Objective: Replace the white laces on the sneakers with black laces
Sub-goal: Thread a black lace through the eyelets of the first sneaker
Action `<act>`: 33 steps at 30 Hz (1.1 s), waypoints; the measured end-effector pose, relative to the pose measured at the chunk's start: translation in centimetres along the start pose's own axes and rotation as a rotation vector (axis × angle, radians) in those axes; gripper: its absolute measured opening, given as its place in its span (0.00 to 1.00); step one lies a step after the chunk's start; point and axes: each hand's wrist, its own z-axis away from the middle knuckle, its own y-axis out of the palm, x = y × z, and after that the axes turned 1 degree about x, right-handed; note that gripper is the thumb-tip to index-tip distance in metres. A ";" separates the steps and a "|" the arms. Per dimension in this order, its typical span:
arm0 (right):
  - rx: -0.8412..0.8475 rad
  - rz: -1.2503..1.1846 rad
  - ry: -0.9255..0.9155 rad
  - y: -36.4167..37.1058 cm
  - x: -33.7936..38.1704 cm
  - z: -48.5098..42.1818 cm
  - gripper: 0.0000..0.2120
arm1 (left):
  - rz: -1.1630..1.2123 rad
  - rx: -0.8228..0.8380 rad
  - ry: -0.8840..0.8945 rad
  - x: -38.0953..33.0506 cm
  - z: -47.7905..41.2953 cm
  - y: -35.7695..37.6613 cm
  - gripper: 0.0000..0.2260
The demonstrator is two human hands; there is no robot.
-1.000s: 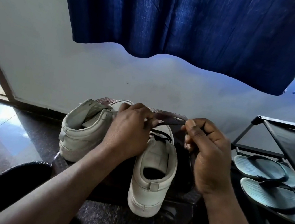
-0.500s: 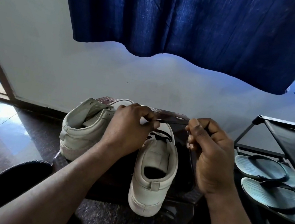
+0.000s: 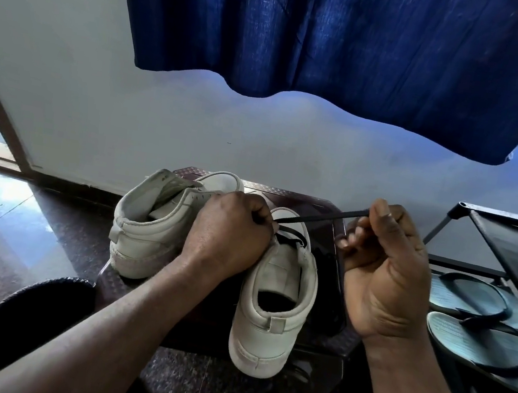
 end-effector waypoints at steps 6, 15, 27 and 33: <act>-0.232 -0.256 0.071 -1.9 1.0 -1.2 0.14 | 0.123 -0.045 0.037 -0.4 0.1 -0.4 0.09; -0.123 0.385 -0.151 -0.9 -0.2 -0.5 0.10 | 0.045 0.120 0.132 -0.8 2.4 -1.6 0.14; 0.046 1.041 0.063 1.2 -2.9 0.4 0.03 | 0.057 0.034 -0.053 0.3 2.9 -2.8 0.16; 0.081 1.087 0.065 1.7 -2.9 0.6 0.05 | 0.209 0.053 -0.061 1.3 3.1 -2.5 0.16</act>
